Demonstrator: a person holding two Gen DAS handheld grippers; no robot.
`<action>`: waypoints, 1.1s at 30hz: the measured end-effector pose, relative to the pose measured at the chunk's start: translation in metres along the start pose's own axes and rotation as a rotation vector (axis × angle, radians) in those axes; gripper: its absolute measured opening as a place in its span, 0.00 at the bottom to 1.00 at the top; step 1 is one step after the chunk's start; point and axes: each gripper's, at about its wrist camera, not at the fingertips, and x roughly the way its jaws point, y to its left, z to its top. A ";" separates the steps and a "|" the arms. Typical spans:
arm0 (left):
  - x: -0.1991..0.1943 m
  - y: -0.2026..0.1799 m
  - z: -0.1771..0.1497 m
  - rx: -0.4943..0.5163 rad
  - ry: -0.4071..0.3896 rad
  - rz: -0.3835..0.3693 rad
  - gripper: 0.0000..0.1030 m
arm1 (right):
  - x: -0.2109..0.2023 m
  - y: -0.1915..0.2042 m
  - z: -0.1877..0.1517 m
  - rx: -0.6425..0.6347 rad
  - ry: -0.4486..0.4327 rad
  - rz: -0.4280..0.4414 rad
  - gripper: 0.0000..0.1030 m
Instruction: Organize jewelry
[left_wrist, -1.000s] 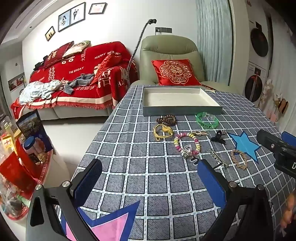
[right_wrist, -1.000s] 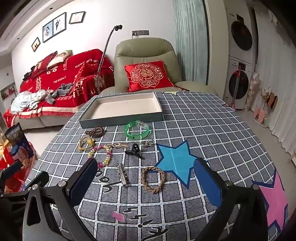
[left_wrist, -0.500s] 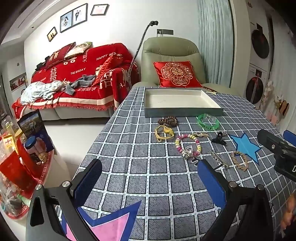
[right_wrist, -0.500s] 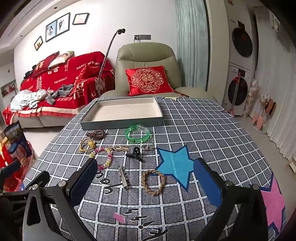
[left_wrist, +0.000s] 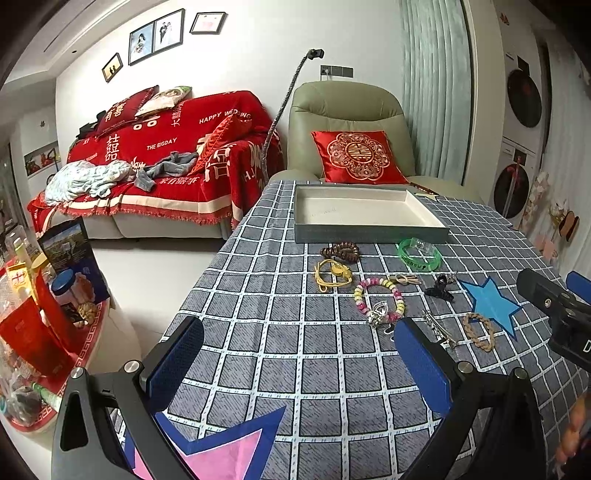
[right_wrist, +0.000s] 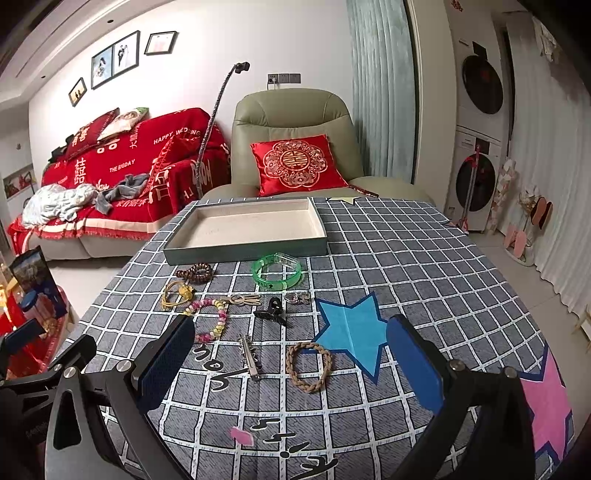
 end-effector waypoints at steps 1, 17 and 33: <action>0.000 0.000 0.000 0.000 -0.001 0.000 1.00 | 0.000 0.000 0.000 0.000 0.000 -0.001 1.00; 0.000 0.002 0.002 -0.001 -0.005 0.000 1.00 | -0.001 0.002 0.001 0.002 -0.004 0.001 1.00; 0.000 0.002 0.001 0.000 -0.006 0.000 1.00 | -0.002 0.002 0.002 0.003 -0.005 0.003 1.00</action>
